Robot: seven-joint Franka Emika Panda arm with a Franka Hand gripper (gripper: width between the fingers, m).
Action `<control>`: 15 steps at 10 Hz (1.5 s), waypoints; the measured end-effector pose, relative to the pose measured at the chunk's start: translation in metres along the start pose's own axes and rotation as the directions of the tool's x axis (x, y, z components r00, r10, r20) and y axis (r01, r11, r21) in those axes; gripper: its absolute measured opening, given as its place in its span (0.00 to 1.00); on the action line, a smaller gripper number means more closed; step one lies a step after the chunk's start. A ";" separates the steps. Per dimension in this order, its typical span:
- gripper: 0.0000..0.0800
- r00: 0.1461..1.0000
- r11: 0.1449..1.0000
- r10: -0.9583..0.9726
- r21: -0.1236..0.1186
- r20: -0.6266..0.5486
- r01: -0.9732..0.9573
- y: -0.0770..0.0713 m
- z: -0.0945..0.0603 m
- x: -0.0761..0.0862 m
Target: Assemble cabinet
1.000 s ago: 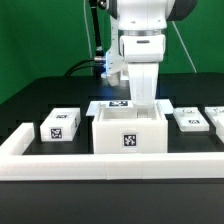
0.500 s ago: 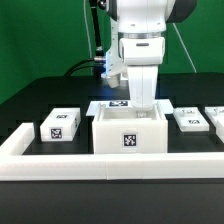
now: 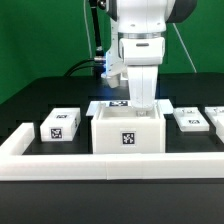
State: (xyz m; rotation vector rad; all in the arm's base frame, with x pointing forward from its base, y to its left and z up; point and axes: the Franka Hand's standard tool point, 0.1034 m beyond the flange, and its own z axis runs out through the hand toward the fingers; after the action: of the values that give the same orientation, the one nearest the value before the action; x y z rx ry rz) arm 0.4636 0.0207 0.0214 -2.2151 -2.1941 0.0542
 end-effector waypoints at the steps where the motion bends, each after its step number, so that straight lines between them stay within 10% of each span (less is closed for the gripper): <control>1: 0.04 1.000 1.000 0.000 0.000 0.000 0.000 0.000 0.000 0.000; 7: 0.04 1.000 0.999 -0.019 -0.029 -0.008 0.018 0.026 -0.003 0.010; 15: 0.04 0.998 0.999 -0.002 -0.053 -0.065 -0.001 0.059 -0.004 0.098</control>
Offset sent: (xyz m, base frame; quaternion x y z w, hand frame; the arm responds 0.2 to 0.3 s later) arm 0.0000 0.0000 0.0000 0.0000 0.0000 0.0000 1.0000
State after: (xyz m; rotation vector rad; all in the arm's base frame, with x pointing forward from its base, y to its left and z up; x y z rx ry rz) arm 0.5235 0.1179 0.0219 -2.2095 -2.1872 -0.0751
